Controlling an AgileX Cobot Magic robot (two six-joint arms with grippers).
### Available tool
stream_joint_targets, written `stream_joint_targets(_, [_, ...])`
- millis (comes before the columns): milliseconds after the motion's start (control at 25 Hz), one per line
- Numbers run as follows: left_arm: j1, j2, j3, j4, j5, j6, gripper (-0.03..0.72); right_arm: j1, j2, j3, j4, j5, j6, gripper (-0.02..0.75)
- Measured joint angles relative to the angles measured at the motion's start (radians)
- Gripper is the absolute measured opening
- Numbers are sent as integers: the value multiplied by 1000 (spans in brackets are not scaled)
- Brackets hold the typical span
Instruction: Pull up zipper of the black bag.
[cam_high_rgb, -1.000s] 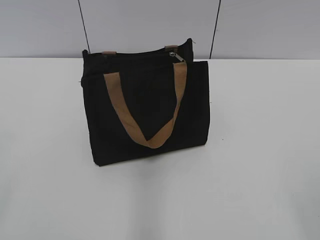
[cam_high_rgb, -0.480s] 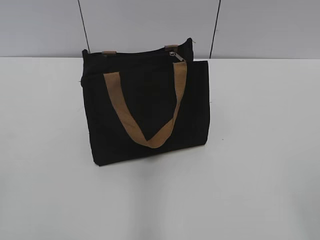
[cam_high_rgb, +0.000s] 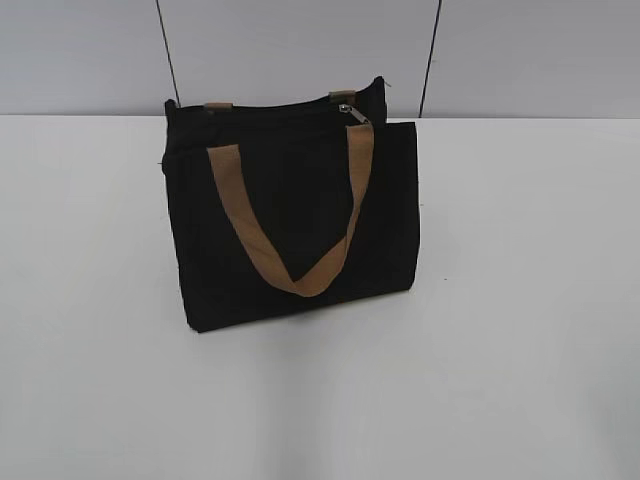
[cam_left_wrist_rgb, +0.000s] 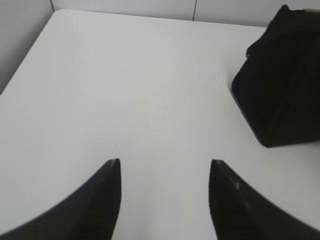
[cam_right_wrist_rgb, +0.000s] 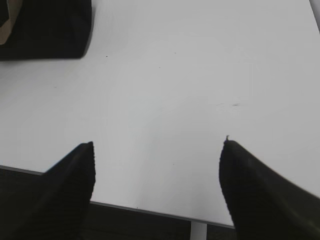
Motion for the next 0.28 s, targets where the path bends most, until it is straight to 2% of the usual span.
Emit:
stream_joint_targets(160, [60,0,0,0,0,0,417,0,0,0,0,0,0,588])
stream_joint_targets(280, [73,0,0,0,0,0,417,0,0,0,0,0,0,588])
